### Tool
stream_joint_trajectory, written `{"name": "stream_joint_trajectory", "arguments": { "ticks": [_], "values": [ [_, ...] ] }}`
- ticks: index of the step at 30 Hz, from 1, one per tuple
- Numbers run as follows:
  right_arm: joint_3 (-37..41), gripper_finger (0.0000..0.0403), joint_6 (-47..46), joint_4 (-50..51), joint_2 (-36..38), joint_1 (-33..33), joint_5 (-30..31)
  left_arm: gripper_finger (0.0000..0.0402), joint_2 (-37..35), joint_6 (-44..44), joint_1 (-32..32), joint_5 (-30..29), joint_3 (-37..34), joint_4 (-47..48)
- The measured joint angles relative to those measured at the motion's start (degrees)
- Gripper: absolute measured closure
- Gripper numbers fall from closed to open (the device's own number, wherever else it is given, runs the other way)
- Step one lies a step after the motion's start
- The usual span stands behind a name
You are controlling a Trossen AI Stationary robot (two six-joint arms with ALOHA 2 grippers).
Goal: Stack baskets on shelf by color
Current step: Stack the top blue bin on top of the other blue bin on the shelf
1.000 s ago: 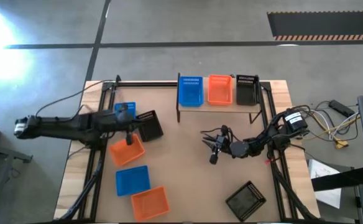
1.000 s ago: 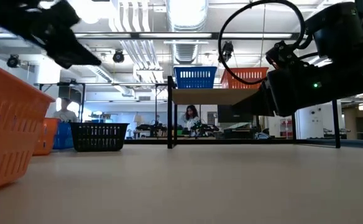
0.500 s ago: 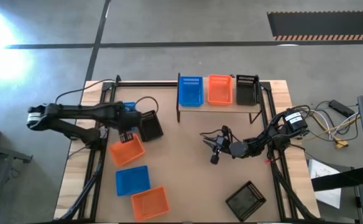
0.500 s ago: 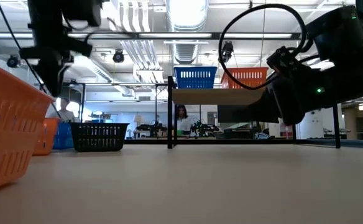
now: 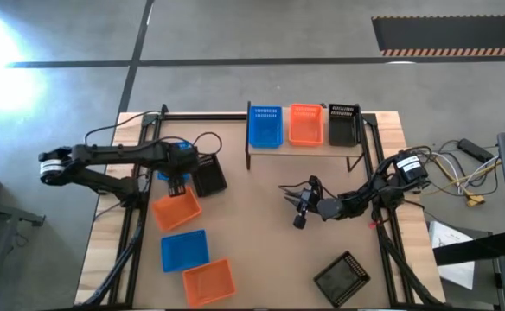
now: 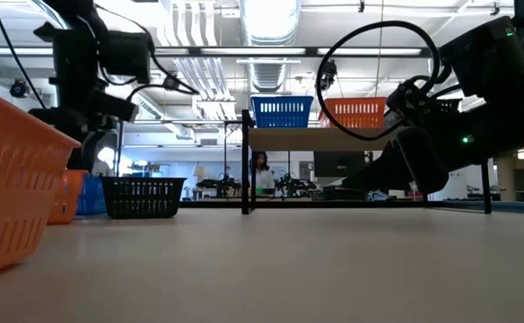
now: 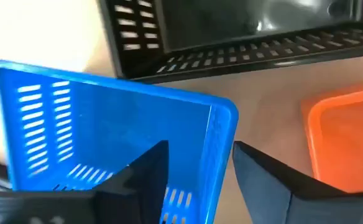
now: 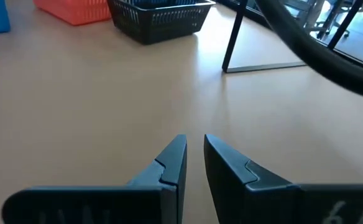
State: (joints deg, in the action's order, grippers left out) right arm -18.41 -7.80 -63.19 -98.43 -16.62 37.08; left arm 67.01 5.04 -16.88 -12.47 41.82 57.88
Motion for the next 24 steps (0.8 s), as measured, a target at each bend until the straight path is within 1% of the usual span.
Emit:
{"name": "stream_joint_trajectory", "arguments": {
  "ticks": [3, 11, 15, 17, 20, 24],
  "values": [
    [0.0, 0.0355, 0.1, 0.0, 0.0, 0.0, 0.0, 0.0266, 2.3, 1.3, -0.3, 0.7, 0.0, -1.7],
    [0.0, 0.0355, -0.1, 0.0, 0.0, 0.0, 0.0, 0.0322, 11.3, 1.5, -0.3, 1.0, -0.1, -1.1],
    [0.0, 0.0355, -0.1, 0.0, 0.0, 0.0, 0.0, 0.0380, 13.7, 3.8, -0.3, -0.1, 2.1, 3.8],
    [0.0, 0.0355, -0.1, 0.0, 0.0, 0.0, 0.0, 0.0395, 14.2, 4.9, -0.3, -1.4, 4.2, 8.6],
    [0.0, 0.0355, 0.2, 0.0, 0.0, 0.0, 0.0, 0.0399, 13.9, 6.3, -0.3, -4.7, 9.4, 17.1],
    [0.0, 0.0355, 0.3, 0.0, 0.0, 0.0, 0.0, 0.0400, 12.5, 6.0, -0.3, -8.4, 19.8, 26.3]
  ]
}}
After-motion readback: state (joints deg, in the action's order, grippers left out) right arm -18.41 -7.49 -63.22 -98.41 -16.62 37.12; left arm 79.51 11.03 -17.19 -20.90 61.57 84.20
